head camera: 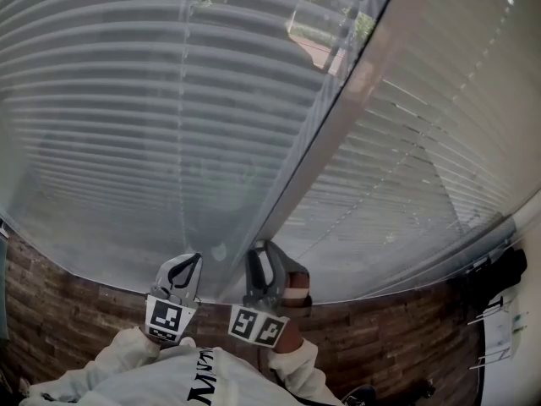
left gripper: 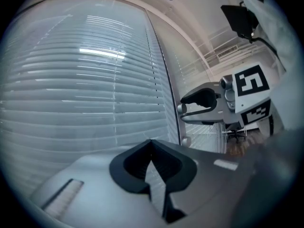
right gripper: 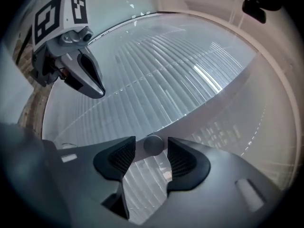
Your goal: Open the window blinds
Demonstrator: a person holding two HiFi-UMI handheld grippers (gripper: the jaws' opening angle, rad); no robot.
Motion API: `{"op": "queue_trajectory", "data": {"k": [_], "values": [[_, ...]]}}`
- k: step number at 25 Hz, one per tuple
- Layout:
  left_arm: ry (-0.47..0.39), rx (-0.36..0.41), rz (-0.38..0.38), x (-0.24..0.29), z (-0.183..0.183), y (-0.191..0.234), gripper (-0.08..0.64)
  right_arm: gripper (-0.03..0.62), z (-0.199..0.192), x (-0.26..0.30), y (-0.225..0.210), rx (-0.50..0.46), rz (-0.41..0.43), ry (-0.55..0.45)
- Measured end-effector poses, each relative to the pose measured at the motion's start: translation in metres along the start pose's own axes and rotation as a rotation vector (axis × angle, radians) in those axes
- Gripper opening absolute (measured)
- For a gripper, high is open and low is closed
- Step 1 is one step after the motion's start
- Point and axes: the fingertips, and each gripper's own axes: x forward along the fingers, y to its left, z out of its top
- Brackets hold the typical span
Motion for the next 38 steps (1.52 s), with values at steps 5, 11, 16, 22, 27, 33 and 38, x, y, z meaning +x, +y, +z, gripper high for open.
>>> {"op": "queue_trajectory", "data": {"k": [5,11,16,22,27,33,38], "values": [[-0.005,-0.002,0.001,0.003,0.001,0.001,0.000,0.130,0.000,0.001,-0.007,-0.032,-0.056,0.013],[-0.012,-0.005,-0.001,0.005,0.002,0.001,0.000,0.127,0.000,0.001,-0.012,0.263,-0.020,0.013],[-0.013,0.001,-0.004,0.008,0.002,0.001,0.000,0.127,-0.008,0.004,-0.018,0.680,0.004,0.029],[-0.006,0.000,0.006,0.003,0.001,0.005,0.000,0.126,-0.018,0.003,-0.026,1.207,0.023,-0.009],[0.001,0.003,0.008,0.000,-0.002,0.007,0.000,0.126,-0.026,0.005,-0.026,1.532,0.049,-0.032],[0.001,0.008,0.005,-0.002,-0.002,0.007,0.000,0.126,-0.032,0.007,-0.028,1.948,0.109,-0.100],[0.001,0.006,0.000,-0.004,-0.001,0.005,0.000,0.126,-0.041,0.006,-0.022,2.377,0.163,-0.167]]}}
